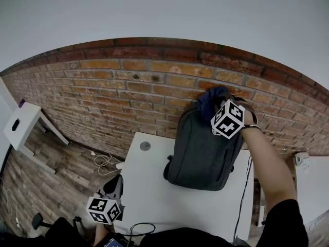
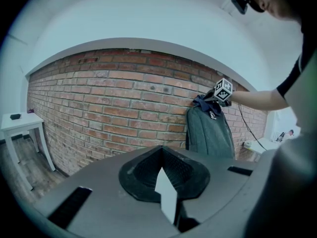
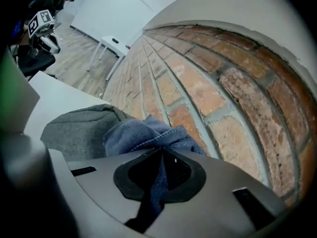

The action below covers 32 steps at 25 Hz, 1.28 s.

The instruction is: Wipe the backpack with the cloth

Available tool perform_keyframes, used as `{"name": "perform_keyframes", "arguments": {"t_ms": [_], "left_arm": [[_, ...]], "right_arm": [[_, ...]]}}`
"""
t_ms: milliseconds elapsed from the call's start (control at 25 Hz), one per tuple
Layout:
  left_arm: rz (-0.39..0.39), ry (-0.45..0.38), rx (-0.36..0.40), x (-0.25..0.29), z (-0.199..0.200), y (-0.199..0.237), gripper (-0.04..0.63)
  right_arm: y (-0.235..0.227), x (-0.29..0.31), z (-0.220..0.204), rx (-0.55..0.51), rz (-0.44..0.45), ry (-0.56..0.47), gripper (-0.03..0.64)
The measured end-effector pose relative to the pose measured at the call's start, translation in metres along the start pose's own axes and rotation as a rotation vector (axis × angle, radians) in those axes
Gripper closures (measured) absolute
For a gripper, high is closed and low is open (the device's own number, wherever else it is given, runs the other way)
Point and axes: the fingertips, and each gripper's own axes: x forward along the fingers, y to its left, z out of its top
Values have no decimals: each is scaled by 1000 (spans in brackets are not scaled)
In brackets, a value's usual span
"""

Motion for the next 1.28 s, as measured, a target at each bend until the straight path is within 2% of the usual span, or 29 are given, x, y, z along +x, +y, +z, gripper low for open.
{"name": "perform_keyframes", "arguments": {"t_ms": [360, 640, 840, 1280], "left_arm": [[34, -1, -18, -10, -5, 12, 598], [66, 2, -29, -21, -9, 22, 598], [70, 4, -35, -22, -12, 23, 598], [-2, 0, 7, -2, 1, -3, 598]], "right_arm": [[39, 20, 59, -42, 89, -90, 606], [64, 36, 85, -37, 134, -107, 606], [59, 30, 77, -73, 102, -92, 606], [25, -2, 20, 12, 42, -49, 606]]}}
